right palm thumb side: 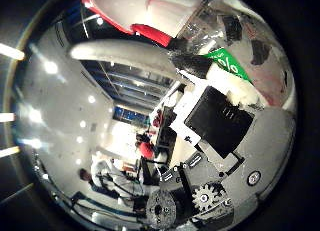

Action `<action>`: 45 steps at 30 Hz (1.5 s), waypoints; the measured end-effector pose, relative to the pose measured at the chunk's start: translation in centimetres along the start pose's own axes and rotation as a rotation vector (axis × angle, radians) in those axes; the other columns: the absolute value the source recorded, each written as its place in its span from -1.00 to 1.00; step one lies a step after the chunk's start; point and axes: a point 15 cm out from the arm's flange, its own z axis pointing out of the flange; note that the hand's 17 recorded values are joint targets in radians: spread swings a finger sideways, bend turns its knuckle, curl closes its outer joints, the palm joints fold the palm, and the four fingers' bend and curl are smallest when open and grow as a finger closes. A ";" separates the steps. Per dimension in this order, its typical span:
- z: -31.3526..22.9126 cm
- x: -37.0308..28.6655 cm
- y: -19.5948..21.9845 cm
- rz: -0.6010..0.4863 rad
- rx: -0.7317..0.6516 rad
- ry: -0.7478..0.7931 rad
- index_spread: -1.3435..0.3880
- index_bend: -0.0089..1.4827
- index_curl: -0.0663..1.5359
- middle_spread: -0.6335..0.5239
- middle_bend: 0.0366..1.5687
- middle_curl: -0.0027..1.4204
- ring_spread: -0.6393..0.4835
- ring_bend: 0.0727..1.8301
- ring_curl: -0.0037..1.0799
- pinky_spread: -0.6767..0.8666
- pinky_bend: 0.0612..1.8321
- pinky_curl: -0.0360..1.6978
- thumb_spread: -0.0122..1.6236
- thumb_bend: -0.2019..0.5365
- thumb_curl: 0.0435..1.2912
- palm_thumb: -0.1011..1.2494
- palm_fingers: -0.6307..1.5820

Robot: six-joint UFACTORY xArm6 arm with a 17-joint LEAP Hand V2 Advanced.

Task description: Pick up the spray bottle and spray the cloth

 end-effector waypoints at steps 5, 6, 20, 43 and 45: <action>-4.1 -4.9 0.7 -0.177 -0.093 0.197 0.30 0.59 0.16 -0.08 0.80 0.02 -0.26 0.50 0.41 -0.32 0.33 0.27 0.08 -0.49 0.02 0.78 0.54; -4.8 -6.3 0.6 -0.222 -0.107 0.236 0.30 0.59 0.16 -0.08 0.81 0.02 -0.26 0.50 0.42 -0.32 0.31 0.30 0.07 -0.49 0.04 0.78 0.54; -1.5 -13.8 5.0 -0.572 -0.266 0.669 0.30 0.57 0.15 -0.06 0.83 -0.03 -0.27 0.47 0.49 -0.31 0.18 0.56 -0.01 -0.50 0.18 0.75 0.56; 10.7 -20.1 10.4 -0.858 -0.366 0.909 0.30 0.56 0.16 -0.06 0.82 -0.05 -0.28 0.44 0.55 -0.31 0.11 0.70 -0.12 -0.50 0.28 0.70 0.57; 11.4 -20.0 10.7 -0.856 -0.377 0.908 0.30 0.56 0.16 -0.06 0.82 -0.05 -0.28 0.44 0.56 -0.31 0.11 0.71 -0.12 -0.50 0.29 0.70 0.57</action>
